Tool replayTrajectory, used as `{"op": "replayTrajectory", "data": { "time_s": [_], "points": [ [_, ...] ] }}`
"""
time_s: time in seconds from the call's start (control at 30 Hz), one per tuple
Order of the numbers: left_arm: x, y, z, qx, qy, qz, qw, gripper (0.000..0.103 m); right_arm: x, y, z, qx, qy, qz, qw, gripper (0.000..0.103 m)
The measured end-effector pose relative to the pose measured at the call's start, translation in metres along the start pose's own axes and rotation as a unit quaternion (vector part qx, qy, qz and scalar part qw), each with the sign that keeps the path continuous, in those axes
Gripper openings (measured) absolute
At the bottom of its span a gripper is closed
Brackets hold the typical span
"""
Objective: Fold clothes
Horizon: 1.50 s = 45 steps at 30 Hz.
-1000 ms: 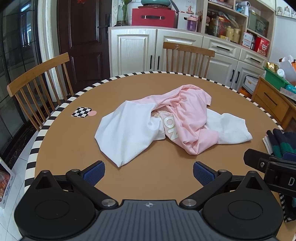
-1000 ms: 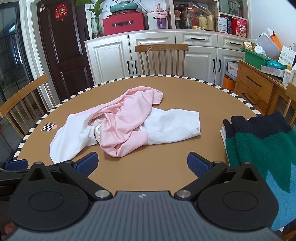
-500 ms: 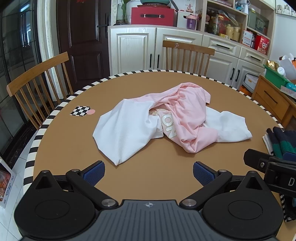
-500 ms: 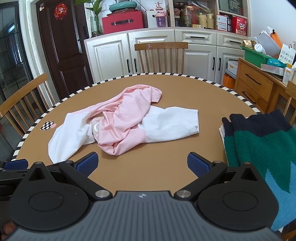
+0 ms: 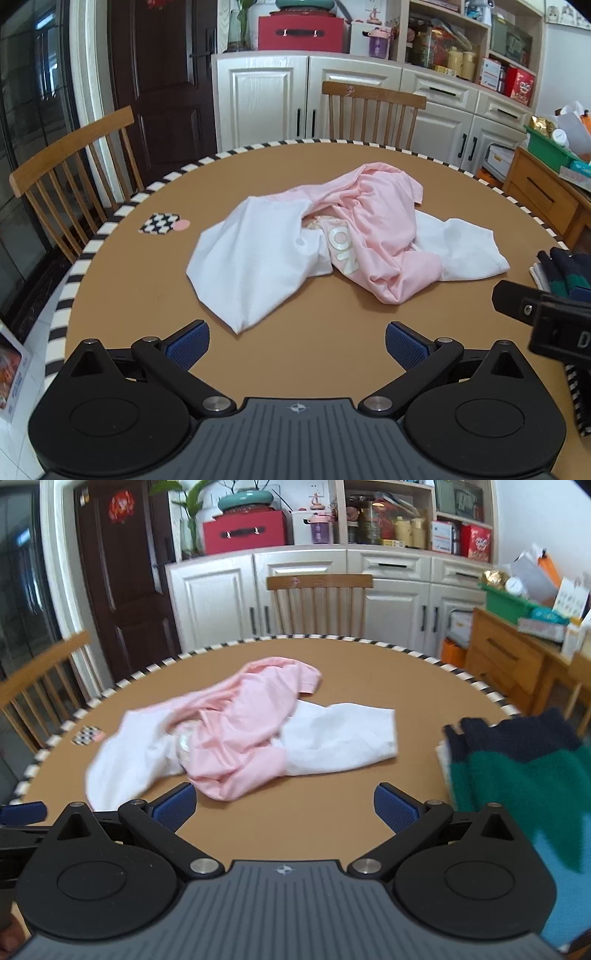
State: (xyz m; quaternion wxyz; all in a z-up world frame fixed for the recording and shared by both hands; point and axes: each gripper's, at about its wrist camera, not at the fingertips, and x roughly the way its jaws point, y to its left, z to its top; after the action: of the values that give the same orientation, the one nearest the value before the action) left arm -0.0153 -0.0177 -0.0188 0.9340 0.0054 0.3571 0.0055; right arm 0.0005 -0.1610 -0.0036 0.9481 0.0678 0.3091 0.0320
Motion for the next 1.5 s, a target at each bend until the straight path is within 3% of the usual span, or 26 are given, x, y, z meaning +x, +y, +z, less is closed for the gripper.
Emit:
{"op": "replayTrajectory", "data": {
  "time_s": [0.1, 0.17, 0.23, 0.3, 0.37, 0.43, 0.53, 0.57, 0.63, 0.7, 0.8, 0.97, 1.13, 1.3, 1.4, 1.43, 1.5],
  "points": [
    [0.009, 0.012, 0.004, 0.015, -0.012, -0.008, 0.9998, 0.102, 0.01, -0.004, 0.002, 0.031, -0.001, 0.047, 0.998, 0.101],
    [0.02, 0.02, 0.009, 0.023, -0.026, -0.015, 0.9993, 0.097, 0.022, -0.001, 0.003, 0.035, -0.006, 0.055, 0.998, 0.09],
    [0.038, 0.026, 0.015, 0.04, -0.022, -0.025, 0.9986, 0.085, 0.04, 0.009, 0.006, 0.016, 0.004, 0.04, 0.999, 0.066],
    [0.059, 0.03, 0.022, 0.059, -0.009, -0.039, 0.9974, 0.064, 0.061, 0.023, 0.009, -0.013, 0.022, 0.028, 0.999, 0.054],
    [0.082, 0.034, 0.025, 0.074, 0.012, -0.057, 0.9956, 0.055, 0.081, 0.038, 0.011, -0.037, 0.042, 0.029, 0.998, 0.057],
    [0.104, 0.036, 0.027, 0.087, 0.029, -0.068, 0.9934, 0.055, 0.099, 0.052, 0.013, -0.058, 0.057, 0.028, 0.996, 0.064],
    [0.125, 0.04, 0.027, 0.111, 0.026, -0.084, 0.9899, 0.032, 0.125, 0.068, 0.012, -0.087, 0.074, 0.015, 0.993, 0.058],
    [0.129, 0.041, 0.029, 0.118, 0.022, -0.09, 0.9887, 0.014, 0.134, 0.071, 0.012, -0.09, 0.084, 0.012, 0.992, 0.052],
    [0.134, 0.047, 0.033, 0.123, 0.022, -0.102, 0.9869, 0.008, 0.149, 0.073, 0.012, -0.081, 0.106, 0.015, 0.991, 0.012],
    [0.138, 0.057, 0.038, 0.109, 0.028, -0.115, 0.987, 0.006, 0.151, 0.071, 0.016, -0.059, 0.111, 0.023, 0.992, 0.009],
    [0.135, 0.083, 0.051, 0.05, 0.024, -0.114, 0.9919, 0.006, 0.127, 0.063, 0.027, -0.026, 0.091, 0.035, 0.995, 0.008],
    [0.092, 0.135, 0.082, -0.047, -0.042, -0.103, 0.9927, 0.006, 0.058, 0.06, 0.047, -0.043, 0.052, 0.064, 0.996, 0.008],
    [0.025, 0.174, 0.121, -0.105, -0.127, -0.092, 0.9821, 0.006, -0.024, 0.059, 0.067, -0.057, 0.009, 0.154, 0.986, 0.008],
    [-0.052, 0.175, 0.179, -0.103, -0.206, -0.123, 0.9653, 0.006, -0.098, 0.055, 0.083, -0.065, -0.019, 0.23, 0.971, 0.009],
    [-0.061, 0.15, 0.228, -0.063, -0.211, -0.165, 0.9614, 0.006, -0.11, 0.052, 0.084, -0.065, -0.006, 0.242, 0.968, 0.018],
    [-0.053, 0.137, 0.243, -0.044, -0.197, -0.188, 0.9611, 0.006, -0.11, 0.052, 0.081, -0.076, -0.013, 0.217, 0.973, 0.034],
    [-0.034, 0.111, 0.269, -0.015, -0.161, -0.233, 0.959, 0.008, -0.101, 0.054, 0.072, -0.106, -0.013, 0.155, 0.982, 0.053]
  ]
}}
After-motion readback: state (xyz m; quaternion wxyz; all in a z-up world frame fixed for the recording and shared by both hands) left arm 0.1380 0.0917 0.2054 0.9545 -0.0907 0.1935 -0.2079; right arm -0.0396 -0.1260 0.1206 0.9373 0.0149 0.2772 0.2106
